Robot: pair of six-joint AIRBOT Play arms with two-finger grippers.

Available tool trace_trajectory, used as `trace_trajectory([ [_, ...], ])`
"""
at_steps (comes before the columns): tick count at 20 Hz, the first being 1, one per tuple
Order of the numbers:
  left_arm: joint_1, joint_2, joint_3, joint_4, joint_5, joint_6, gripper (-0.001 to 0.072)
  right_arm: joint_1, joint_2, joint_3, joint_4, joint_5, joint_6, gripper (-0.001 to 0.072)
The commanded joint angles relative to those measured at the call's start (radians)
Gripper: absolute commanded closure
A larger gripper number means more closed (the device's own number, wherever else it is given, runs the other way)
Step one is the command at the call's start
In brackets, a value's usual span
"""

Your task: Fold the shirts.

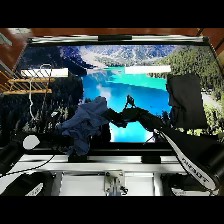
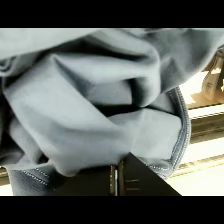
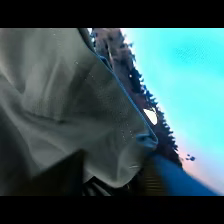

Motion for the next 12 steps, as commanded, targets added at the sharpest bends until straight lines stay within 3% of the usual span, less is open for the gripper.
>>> trace_trajectory([
  [1, 0.001, 0.029, 0.008, 0.0, 0.001, 0.007, 0.0678, 0.032, -0.024, 0.0, 0.049, 0.047, 0.04, 0.0625],
  [3, 0.001, 0.036, 0.036, 0.0, -0.01, 0.042, 0.0678, 0.027, -0.011, 0.014, 0.039, 0.04, 0.007, 0.0645],
  [6, 0.001, 0.041, 0.214, 0.094, -0.14, 0.134, 0.0678, -0.039, 0.112, 0.056, -0.058, -0.007, -0.145, 0.0645],
  [9, 0.001, 0.042, 0.552, 0.246, -0.277, 0.171, 0.0679, -0.161, 0.341, 0.141, -0.222, -0.034, -0.165, 0.0645],
  [12, 0.001, 0.042, 0.97, 0.217, -0.261, 0.245, 0.0678, -0.293, 0.587, 0.279, -0.267, -0.025, -0.181, 0.0645],
])
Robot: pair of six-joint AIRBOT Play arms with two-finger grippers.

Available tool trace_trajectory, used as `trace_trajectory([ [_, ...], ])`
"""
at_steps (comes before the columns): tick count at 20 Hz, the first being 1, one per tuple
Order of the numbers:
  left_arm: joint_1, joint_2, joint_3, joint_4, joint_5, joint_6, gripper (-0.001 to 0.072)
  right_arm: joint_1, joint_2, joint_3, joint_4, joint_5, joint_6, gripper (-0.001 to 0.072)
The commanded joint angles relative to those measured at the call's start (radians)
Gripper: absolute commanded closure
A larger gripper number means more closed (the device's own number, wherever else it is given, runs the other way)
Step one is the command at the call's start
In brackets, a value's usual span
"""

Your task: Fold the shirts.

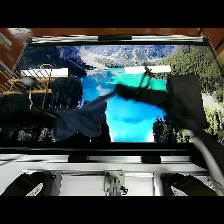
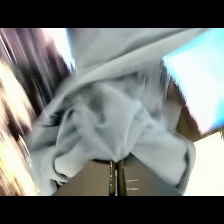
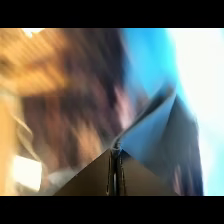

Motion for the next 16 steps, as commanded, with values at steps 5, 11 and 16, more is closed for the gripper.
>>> trace_trajectory([
  [5, 0.0, 0.007, 0.736, 0.039, -0.024, 0.065, 0.0678, -0.176, 0.486, 0.315, -0.284, -0.008, -0.088, 0.0645],
  [11, 0.001, 0.014, 0.696, 0.205, -0.327, 0.068, 0.0678, -0.176, 0.603, 0.35, -0.425, -0.241, -0.063, 0.0645],
  [16, 0.001, 0.021, 0.389, 0.26, -0.416, 0.092, 0.0678, -0.176, 0.541, 0.349, -0.701, -0.64, -0.008, 0.0645],
])
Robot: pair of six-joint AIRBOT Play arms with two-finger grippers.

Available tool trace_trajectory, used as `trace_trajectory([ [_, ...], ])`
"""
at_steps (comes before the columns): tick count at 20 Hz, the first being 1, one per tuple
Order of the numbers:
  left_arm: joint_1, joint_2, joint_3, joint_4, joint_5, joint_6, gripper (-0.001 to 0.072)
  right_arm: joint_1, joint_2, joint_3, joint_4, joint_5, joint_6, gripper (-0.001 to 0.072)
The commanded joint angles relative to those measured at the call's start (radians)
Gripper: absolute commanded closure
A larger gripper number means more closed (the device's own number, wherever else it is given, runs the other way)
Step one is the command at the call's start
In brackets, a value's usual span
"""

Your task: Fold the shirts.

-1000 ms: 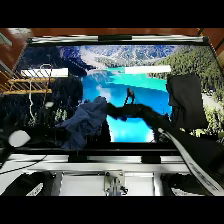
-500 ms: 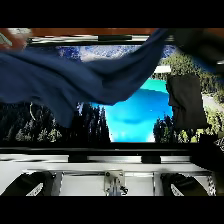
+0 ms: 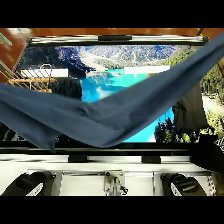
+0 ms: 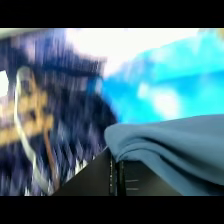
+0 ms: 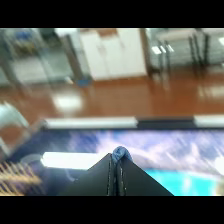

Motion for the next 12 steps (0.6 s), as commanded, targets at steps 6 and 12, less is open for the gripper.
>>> trace_trajectory([
  [6, 0.001, 0.001, -0.696, 0.044, 0.211, -0.082, 0.0678, -0.001, -0.235, 0.005, -0.357, -0.323, 0.026, 0.0644],
  [12, 0.003, -0.113, -0.809, 0.044, 0.678, -0.247, 0.0678, -0.002, -0.606, 0.005, -0.381, -0.074, 0.126, 0.0644],
])
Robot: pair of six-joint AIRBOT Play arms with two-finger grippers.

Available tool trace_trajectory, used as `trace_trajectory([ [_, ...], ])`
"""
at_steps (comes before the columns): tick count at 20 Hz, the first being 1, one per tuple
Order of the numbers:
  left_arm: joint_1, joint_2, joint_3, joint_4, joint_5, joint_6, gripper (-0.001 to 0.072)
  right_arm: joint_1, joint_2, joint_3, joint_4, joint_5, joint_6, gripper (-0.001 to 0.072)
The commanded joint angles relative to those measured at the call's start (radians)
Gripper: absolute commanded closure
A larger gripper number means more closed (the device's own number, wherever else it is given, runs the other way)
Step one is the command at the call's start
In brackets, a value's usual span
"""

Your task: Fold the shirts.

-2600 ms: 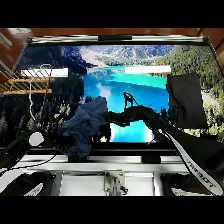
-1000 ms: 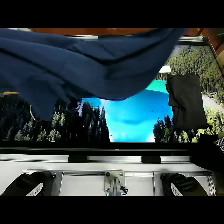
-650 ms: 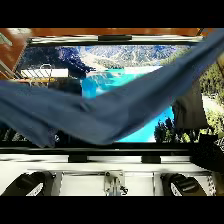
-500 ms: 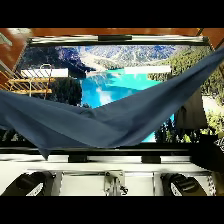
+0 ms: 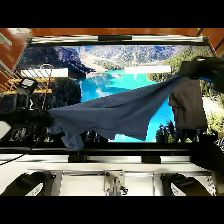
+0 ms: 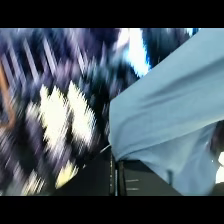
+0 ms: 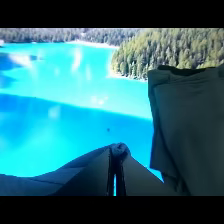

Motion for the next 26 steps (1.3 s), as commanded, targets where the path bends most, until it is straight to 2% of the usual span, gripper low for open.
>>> trace_trajectory([
  [1, 0.002, -0.091, -0.056, 0.001, 0.336, -0.071, 0.0677, 0.0, -0.221, 0.001, -0.027, 0.17, 0.094, 0.0644],
  [3, 0.014, -0.172, -0.055, -0.002, 0.451, -0.087, 0.0678, 0.0, -0.328, 0.001, -0.027, 0.243, 0.14, 0.0644],
  [6, 0.055, -0.319, -0.056, -0.069, 0.506, -0.168, 0.0676, 0.0, -0.455, 0.001, 0.019, 0.217, 0.197, 0.0643],
  [7, 0.063, -0.366, -0.055, -0.109, 0.5, -0.167, 0.0631, 0.0, -0.488, 0.001, 0.053, 0.19, 0.196, 0.0616],
  [8, 0.067, -0.405, -0.055, -0.162, 0.49, -0.168, 0.0384, 0.0, -0.51, 0.001, 0.071, 0.17, 0.196, 0.0606],
  [9, 0.071, -0.427, -0.045, -0.222, 0.463, -0.168, 0.0113, 0.0, -0.516, 0.001, 0.081, 0.155, 0.192, 0.0373],
  [10, 0.076, -0.433, -0.019, -0.264, 0.399, -0.167, 0.0009, -0.001, -0.508, 0.002, 0.089, 0.135, 0.169, 0.0117],
  [11, 0.082, -0.427, 0.017, -0.263, 0.313, -0.166, 0.0012, -0.001, -0.484, 0.002, 0.079, 0.095, 0.127, 0.008],
  [12, 0.094, -0.418, 0.07, -0.223, 0.196, -0.153, 0.0012, -0.001, -0.453, 0.002, 0.045, 0.036, 0.093, 0.008],
  [15, 0.157, -0.395, 0.22, -0.065, -0.155, -0.03, 0.0026, -0.03, -0.347, 0.002, -0.082, -0.199, -0.025, 0.0082],
  [17, 0.224, -0.368, 0.22, -0.072, -0.309, 0.03, 0.0026, -0.122, -0.292, -0.022, 0.005, -0.291, -0.074, 0.0083],
  [18, 0.252, -0.349, 0.184, -0.106, -0.336, 0.032, 0.0025, -0.18, -0.266, -0.053, 0.09, -0.312, -0.091, 0.0083],
  [20, 0.286, -0.293, 0.044, -0.216, -0.29, 0.033, 0.0025, -0.294, -0.212, -0.161, 0.294, -0.324, -0.13, 0.0083],
  [22, 0.285, -0.247, -0.115, -0.348, -0.179, 0.034, 0.0024, -0.372, -0.164, -0.293, 0.478, -0.324, -0.171, 0.0082],
  [24, 0.27, -0.244, -0.231, -0.467, -0.076, 0.071, 0.0025, -0.394, -0.138, -0.396, 0.557, -0.322, -0.19, 0.0082],
  [26, 0.247, -0.248, -0.302, -0.504, 0.044, 0.072, 0.0034, -0.384, -0.137, -0.47, 0.558, -0.314, -0.189, 0.0082],
])
